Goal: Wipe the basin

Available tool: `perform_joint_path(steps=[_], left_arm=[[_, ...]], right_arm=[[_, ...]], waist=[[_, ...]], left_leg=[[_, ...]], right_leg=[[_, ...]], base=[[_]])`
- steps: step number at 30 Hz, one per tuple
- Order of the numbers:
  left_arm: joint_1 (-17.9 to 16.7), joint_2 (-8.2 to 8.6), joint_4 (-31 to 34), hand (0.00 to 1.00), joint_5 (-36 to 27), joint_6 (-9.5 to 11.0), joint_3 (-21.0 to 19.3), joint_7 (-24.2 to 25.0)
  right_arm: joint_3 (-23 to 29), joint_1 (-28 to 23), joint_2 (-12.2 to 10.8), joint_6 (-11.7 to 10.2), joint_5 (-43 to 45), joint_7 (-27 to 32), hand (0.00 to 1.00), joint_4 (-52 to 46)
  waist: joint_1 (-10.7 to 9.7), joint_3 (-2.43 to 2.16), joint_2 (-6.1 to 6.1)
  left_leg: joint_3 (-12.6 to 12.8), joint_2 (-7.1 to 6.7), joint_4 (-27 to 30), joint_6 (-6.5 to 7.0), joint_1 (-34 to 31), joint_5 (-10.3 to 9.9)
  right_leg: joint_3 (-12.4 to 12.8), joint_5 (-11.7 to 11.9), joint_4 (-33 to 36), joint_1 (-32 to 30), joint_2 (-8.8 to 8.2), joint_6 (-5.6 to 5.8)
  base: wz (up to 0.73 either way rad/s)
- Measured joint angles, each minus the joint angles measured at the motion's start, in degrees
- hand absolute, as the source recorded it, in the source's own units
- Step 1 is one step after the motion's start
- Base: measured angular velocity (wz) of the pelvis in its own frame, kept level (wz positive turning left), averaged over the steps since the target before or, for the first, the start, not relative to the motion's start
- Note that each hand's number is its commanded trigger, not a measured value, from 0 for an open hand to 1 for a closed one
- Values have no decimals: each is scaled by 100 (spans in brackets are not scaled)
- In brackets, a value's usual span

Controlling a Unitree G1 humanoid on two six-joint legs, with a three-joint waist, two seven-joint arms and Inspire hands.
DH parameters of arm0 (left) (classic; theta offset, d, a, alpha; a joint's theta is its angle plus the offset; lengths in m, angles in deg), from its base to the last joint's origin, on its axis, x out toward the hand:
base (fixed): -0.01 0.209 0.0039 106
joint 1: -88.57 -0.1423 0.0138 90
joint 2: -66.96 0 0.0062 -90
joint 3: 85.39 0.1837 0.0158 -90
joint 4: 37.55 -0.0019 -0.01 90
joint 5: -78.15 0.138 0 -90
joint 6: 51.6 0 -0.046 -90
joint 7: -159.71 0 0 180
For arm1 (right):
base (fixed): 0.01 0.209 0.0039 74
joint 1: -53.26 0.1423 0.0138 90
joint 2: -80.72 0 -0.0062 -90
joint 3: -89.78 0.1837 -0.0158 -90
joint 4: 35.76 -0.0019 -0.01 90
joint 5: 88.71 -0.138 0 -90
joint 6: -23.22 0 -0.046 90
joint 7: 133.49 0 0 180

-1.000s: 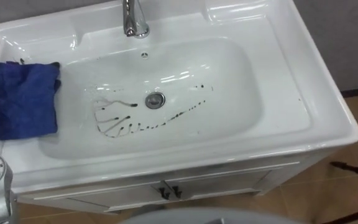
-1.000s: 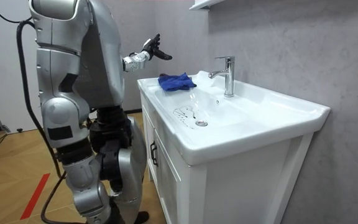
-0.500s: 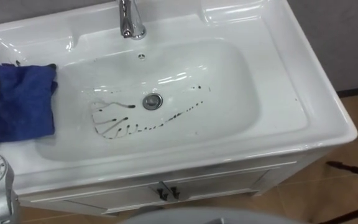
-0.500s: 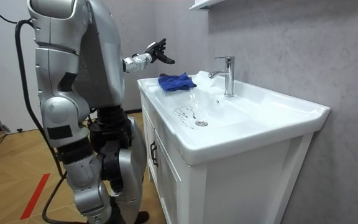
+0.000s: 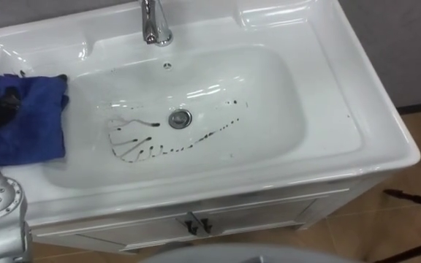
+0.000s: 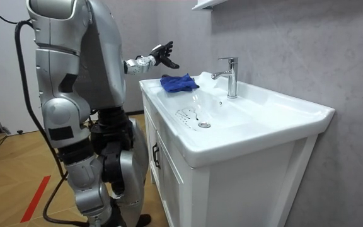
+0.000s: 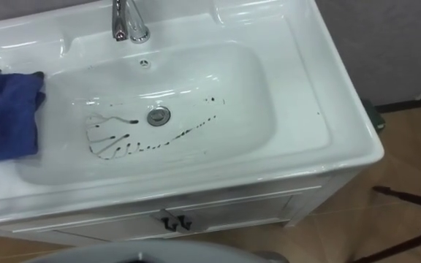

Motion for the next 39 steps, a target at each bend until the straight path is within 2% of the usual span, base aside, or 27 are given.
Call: perform_joint_path(steps=[5, 10, 12, 16, 21, 24, 32, 39], left_arm=[[36, 0, -102, 0, 2, -110, 187, 29], [163, 2, -101, 0, 22, -196, 327, 149], [235, 1, -101, 0, 222, -293, 326, 269], [260, 1, -101, 0, 463, -327, 325, 283], [358, 1, -286, 0, 723, -423, 325, 265], [407, 4, -352, 0, 880, -554, 325, 265], [448, 14, -359, 0, 1108, -554, 325, 248], [447, 96, -388, 0, 1124, -617, 325, 288]], right_arm=[[-9, -1, -87, 65, -68, -13, 0, 14], [-30, 42, -89, 217, -132, -34, 0, 75], [-105, 62, -89, 248, -133, -34, 0, 73], [-176, 61, -121, 249, -139, -32, 0, 50], [-182, 59, -166, 251, -334, -23, 0, 52], [-226, 59, -169, 248, -443, -12, 0, 143], [-226, 49, -177, 249, -588, -4, 0, 204], [-225, 49, -203, 248, -574, 25, 0, 194]], waist=[[-102, 27, -41], [-103, 26, -78], [-79, 23, -98], [-69, 18, -141], [-69, -14, -135], [-70, -22, -163], [-69, -18, -154], [-69, -25, -138]], left_leg=[[24, 1, -2, 0, -14, 0], [45, 2, -8, 0, -18, 0], [45, 3, -7, 0, -26, 0], [45, 2, -9, 0, -27, 0], [10, -5, -8, 0, -37, 0], [13, 3, -8, 0, -32, 0], [26, 8, -8, 0, -23, 0], [54, 10, -8, 0, -14, 0]], right_leg=[[20, 0, -4, -25, -1, 0], [30, 0, -4, -34, -2, 1], [28, 0, -1, -33, 1, 0], [30, 0, 5, -32, 2, 0], [1, 2, 0, -28, 4, 0], [8, 7, 3, -27, 10, -5], [32, 15, -16, -40, 10, -5], [119, 25, -14, -47, 19, 0]], base=[[-1], [0], [0], [0], [2], [0], [0], [-2]])
